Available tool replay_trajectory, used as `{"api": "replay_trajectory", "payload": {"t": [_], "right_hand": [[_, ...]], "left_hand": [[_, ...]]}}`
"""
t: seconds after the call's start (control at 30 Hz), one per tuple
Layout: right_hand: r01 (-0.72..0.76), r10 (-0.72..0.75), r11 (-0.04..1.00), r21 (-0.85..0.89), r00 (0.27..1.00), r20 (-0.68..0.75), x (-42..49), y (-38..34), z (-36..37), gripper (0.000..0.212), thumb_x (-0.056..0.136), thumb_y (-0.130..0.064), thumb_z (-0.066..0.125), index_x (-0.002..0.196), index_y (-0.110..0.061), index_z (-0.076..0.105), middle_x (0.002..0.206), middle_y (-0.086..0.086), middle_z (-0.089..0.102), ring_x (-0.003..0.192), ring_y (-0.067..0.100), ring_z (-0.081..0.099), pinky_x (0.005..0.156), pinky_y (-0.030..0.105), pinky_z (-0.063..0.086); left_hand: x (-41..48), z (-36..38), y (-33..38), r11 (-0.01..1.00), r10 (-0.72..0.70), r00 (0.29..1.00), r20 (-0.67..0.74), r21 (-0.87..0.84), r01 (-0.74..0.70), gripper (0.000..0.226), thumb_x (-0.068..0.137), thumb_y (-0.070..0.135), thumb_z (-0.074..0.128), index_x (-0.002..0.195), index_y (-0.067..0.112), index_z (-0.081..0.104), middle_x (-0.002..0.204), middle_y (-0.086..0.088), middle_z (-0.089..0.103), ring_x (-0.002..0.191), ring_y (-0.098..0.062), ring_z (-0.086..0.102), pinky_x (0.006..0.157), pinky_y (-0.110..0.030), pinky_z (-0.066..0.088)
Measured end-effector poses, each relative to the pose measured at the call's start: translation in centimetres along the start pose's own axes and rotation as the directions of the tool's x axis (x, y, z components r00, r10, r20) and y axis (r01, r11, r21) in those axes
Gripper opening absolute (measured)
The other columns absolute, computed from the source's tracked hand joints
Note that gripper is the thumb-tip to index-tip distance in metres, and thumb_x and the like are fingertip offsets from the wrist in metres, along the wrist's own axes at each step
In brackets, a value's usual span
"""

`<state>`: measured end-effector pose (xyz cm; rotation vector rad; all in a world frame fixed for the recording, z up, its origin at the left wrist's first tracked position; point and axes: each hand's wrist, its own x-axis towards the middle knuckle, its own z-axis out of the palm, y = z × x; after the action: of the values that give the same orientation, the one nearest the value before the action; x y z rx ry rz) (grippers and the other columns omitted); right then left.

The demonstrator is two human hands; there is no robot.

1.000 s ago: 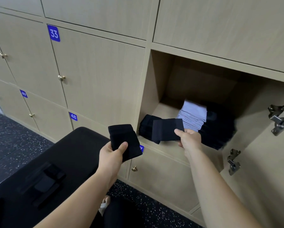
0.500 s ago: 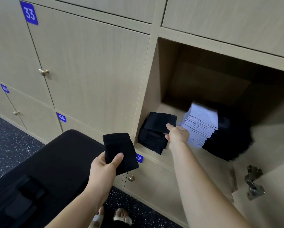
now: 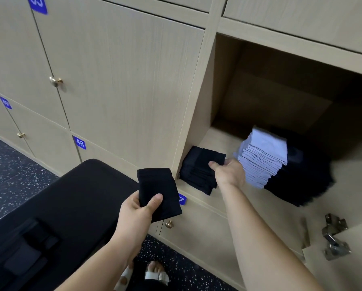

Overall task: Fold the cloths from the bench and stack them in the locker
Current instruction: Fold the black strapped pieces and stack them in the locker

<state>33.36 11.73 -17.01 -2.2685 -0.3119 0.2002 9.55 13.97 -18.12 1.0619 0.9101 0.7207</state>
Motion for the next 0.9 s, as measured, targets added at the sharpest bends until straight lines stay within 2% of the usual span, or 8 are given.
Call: {"api": "replay_trajectory", "payload": {"t": [0.17,0.27,0.33,0.43,0.57,0.63,0.73,0.9], "right_hand": [[0.128,-0.129,0.992,-0.015,0.988,-0.081,-2.3,-0.6,-1.5,0.033,0.083,-0.032,0.069,0.113,-0.021,0.06,0.105,-0.003,0.063,0.094,0.02,0.062,0.072,0.03,0.042],[0.177,-0.244,0.95,0.256,0.935,0.257,-5.8,-2.2,-3.0,0.019,0.083,-0.031,0.071,0.098,-0.022,0.065,0.093,-0.005,0.069,0.084,0.012,0.065,0.071,0.026,0.05],[0.162,-0.288,0.95,0.267,0.786,0.547,-8.3,-3.3,-4.3,0.023,0.085,-0.032,0.07,0.104,-0.02,0.066,0.094,-0.006,0.07,0.081,0.006,0.065,0.067,0.021,0.048],[0.227,-0.319,0.948,0.225,0.664,0.676,-10.4,-3.8,-5.9,0.015,0.086,-0.021,0.07,0.1,-0.015,0.069,0.085,-0.003,0.07,0.074,0.006,0.063,0.059,0.019,0.046],[0.096,-0.289,0.935,0.342,0.766,0.574,-12.4,-3.1,-7.8,0.002,0.087,-0.011,0.068,0.088,-0.011,0.066,0.075,-0.001,0.065,0.067,0.009,0.06,0.052,0.018,0.048],[-0.014,-0.23,0.909,0.416,0.816,0.531,-13.7,-2.3,-8.3,0.003,0.087,-0.01,0.068,0.087,-0.011,0.065,0.078,0.002,0.066,0.072,0.014,0.062,0.06,0.025,0.052],[-0.084,-0.16,0.905,0.416,0.84,0.518,-15.5,-0.4,-9.1,0.009,0.085,-0.011,0.07,0.079,-0.013,0.065,0.074,0.002,0.068,0.065,0.013,0.063,0.063,0.029,0.053],[0.033,-0.176,0.951,0.307,0.875,0.452,-16.7,2.5,-10.9,0.019,0.085,-0.012,0.068,0.068,-0.011,0.06,0.069,0.003,0.063,0.061,0.016,0.055,0.054,0.021,0.046]], "left_hand": [[-0.7,-0.4,0.7,1.0,0.01,1.0,-0.004,0.026,-0.01,0.015,0.09,0.011,0.067,0.105,0.015,0.066,0.096,-0.002,0.075,0.088,-0.016,0.073,0.071,-0.025,0.057],[-1.8,-0.4,1.6,0.999,0.019,0.999,0.035,0.042,-0.021,0.016,0.089,0.01,0.068,0.105,0.013,0.067,0.095,-0.003,0.076,0.087,-0.018,0.073,0.071,-0.027,0.058],[-2.8,-0.4,2.2,0.998,0.009,0.996,0.085,0.06,-0.014,0.017,0.087,0.01,0.071,0.104,0.009,0.068,0.095,-0.008,0.076,0.087,-0.022,0.073,0.075,-0.032,0.059],[-4.6,-0.5,3.3,0.997,-0.014,0.989,0.148,0.076,0.003,0.021,0.082,0.008,0.075,0.101,0.004,0.069,0.093,-0.014,0.075,0.085,-0.025,0.073,0.072,-0.031,0.06],[-6.0,-0.9,4.1,0.995,-0.063,0.998,0.003,-0.081,0.063,0.018,0.081,0.006,0.075,0.093,-0.003,0.065,0.101,-0.023,0.071,0.093,-0.035,0.07,0.091,-0.049,0.055],[-6.6,-0.8,4.5,0.981,-0.104,0.994,0.029,-0.163,0.108,0.007,0.088,0.004,0.067,0.092,-0.002,0.066,0.101,-0.021,0.073,0.088,-0.028,0.072,0.085,-0.042,0.058],[-7.8,-0.2,4.5,0.994,-0.093,0.994,0.057,-0.047,0.096,0.013,0.092,0.004,0.062,0.103,0.005,0.07,0.097,-0.011,0.076,0.088,-0.023,0.073,0.076,-0.032,0.058],[-8.5,1.1,4.3,0.996,-0.037,0.999,-0.004,0.078,0.038,0.008,0.089,0.007,0.068,0.096,0.005,0.071,0.09,-0.01,0.076,0.084,-0.023,0.074,0.074,-0.03,0.058]]}}
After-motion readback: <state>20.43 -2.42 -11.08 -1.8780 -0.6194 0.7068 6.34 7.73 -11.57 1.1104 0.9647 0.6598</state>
